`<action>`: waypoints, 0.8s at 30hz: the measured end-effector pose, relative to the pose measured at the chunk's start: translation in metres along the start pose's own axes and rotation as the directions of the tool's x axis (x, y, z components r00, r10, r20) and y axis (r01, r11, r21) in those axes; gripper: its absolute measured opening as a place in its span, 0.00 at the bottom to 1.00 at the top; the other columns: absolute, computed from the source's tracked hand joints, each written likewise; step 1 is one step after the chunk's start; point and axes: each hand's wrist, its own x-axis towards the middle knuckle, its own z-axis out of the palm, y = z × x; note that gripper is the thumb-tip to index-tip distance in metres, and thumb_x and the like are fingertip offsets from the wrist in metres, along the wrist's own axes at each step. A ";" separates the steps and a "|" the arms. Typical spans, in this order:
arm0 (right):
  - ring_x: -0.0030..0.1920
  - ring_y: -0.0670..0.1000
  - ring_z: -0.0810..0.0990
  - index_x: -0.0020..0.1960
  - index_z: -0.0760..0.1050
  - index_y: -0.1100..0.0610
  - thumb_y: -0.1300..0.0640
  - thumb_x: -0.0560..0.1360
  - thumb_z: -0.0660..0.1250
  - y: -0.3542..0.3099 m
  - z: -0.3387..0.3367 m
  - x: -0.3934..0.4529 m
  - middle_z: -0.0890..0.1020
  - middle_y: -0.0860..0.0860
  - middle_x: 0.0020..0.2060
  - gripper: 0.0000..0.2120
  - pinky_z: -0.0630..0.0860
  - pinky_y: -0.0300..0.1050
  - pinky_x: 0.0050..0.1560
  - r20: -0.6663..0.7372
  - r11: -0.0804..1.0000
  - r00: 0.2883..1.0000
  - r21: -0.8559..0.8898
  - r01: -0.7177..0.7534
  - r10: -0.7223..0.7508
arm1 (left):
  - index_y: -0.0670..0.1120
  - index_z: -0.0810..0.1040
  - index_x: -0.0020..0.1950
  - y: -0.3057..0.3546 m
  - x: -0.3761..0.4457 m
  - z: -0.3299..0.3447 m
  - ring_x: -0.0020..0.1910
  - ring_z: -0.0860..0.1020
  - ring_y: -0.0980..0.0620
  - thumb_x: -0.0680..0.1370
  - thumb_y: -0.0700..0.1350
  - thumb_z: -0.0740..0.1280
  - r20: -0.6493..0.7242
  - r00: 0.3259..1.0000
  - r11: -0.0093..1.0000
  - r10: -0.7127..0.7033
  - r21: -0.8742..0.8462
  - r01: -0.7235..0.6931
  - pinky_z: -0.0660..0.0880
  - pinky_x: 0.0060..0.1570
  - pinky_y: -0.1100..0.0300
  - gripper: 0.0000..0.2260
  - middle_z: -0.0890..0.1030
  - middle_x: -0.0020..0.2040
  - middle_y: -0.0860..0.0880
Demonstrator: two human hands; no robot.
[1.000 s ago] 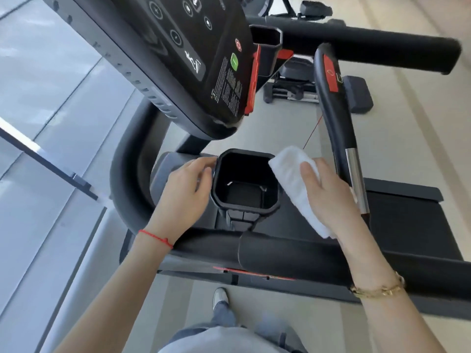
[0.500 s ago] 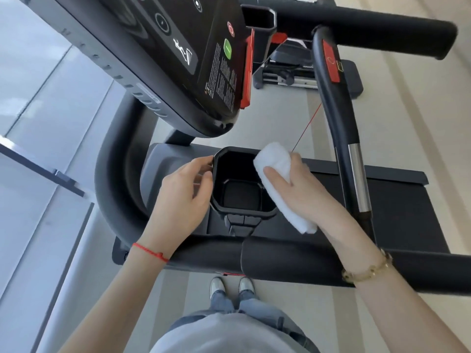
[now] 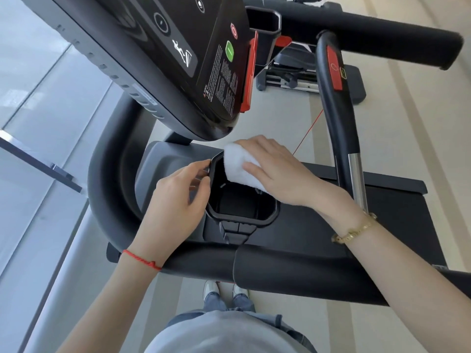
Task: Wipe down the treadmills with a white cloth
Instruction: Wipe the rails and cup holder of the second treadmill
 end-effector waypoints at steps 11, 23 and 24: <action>0.74 0.49 0.55 0.79 0.50 0.42 0.57 0.83 0.55 0.012 0.006 -0.015 0.58 0.44 0.75 0.29 0.52 0.43 0.73 0.008 0.989 0.995 0.116 0.097 -0.099 | 0.47 0.78 0.67 0.000 0.000 0.000 0.46 0.79 0.66 0.79 0.44 0.63 -0.001 1.000 1.000 0.004 0.020 -0.004 0.66 0.49 0.81 0.16 0.81 0.49 0.57; 0.67 0.55 0.69 0.75 0.54 0.36 0.56 0.83 0.54 0.013 0.007 -0.012 0.64 0.44 0.73 0.25 0.67 0.47 0.60 0.009 0.975 0.999 0.218 -0.044 0.043 | 0.49 0.77 0.68 -0.003 0.000 0.002 0.48 0.79 0.63 0.80 0.44 0.63 -0.002 1.000 1.000 -0.015 0.013 0.015 0.67 0.46 0.80 0.16 0.81 0.49 0.58; 0.68 0.56 0.69 0.76 0.53 0.38 0.56 0.83 0.52 0.012 0.007 -0.017 0.62 0.44 0.74 0.25 0.68 0.49 0.63 0.008 0.977 0.999 0.211 -0.039 0.038 | 0.49 0.77 0.68 -0.004 0.000 0.002 0.47 0.79 0.63 0.80 0.45 0.63 -0.002 1.000 1.000 -0.014 0.015 0.014 0.67 0.46 0.80 0.16 0.81 0.49 0.57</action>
